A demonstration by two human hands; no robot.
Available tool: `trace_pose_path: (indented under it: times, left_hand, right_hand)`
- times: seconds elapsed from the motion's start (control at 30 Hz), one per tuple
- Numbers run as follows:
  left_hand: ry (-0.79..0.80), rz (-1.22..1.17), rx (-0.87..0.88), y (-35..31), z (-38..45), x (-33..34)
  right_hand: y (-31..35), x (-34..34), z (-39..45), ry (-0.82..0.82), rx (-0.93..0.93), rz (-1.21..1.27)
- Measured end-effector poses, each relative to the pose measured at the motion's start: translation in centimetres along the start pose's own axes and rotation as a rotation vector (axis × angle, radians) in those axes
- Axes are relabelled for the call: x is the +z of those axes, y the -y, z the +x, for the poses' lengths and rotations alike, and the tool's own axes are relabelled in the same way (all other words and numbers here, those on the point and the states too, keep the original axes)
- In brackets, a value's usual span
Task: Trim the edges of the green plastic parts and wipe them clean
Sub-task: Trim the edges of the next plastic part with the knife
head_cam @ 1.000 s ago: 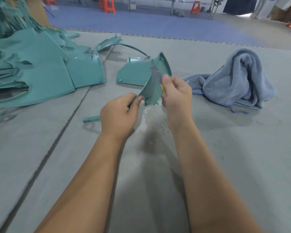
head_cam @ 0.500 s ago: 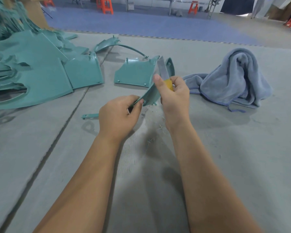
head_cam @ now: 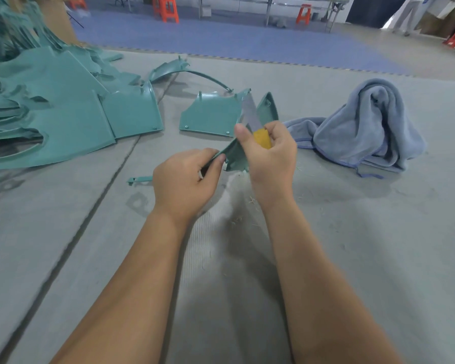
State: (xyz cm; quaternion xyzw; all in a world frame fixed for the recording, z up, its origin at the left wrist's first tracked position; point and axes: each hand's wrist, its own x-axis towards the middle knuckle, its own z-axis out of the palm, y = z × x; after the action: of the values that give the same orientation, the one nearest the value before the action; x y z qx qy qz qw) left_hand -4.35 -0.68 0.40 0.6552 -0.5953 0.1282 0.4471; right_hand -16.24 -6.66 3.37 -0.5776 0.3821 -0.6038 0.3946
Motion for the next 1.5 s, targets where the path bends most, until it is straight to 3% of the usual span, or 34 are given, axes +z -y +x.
trace_pose_path:
  times: [0.2, 0.3, 0.37, 0.57, 0.8, 0.93, 1.13, 1.5]
  left_hand:
    - [-0.043, 0.020, 0.074, 0.2, 0.0, 0.0]
    - [-0.062, 0.056, 0.063, 0.5, 0.2, 0.2]
    - [0.012, 0.087, 0.044, 1.0, 0.3, 0.5]
    - [0.302, 0.217, -0.037, 2.1, 0.3, 1.7]
    - [0.342, 0.136, -0.162, 1.9, 0.3, 1.8]
    - [0.387, 0.160, -0.160, 1.6, 0.2, 1.8]
    - [0.378, 0.127, -0.156, 1.6, 0.3, 1.7]
    - [0.307, 0.032, -0.190, 1.6, 0.3, 1.7]
  right_hand:
    - [-0.5, -2.1, 1.7, -0.251, 0.139, 0.121]
    - [-0.8, -2.9, 2.2, -0.298, 0.229, 0.227]
    - [-0.9, -3.0, 2.3, -0.292, 0.242, 0.275]
    - [-1.6, -2.5, 2.5, -0.227, 0.339, 0.379]
    - [-3.0, -2.1, 2.4, 0.003, 0.371, 0.372]
    - [-4.0, -1.6, 2.0, 0.162, 0.383, 0.117]
    - [-4.5, -1.3, 1.5, 0.177, 0.205, 0.192]
    - [-5.3, -0.7, 1.2, 0.302, 0.016, -0.077]
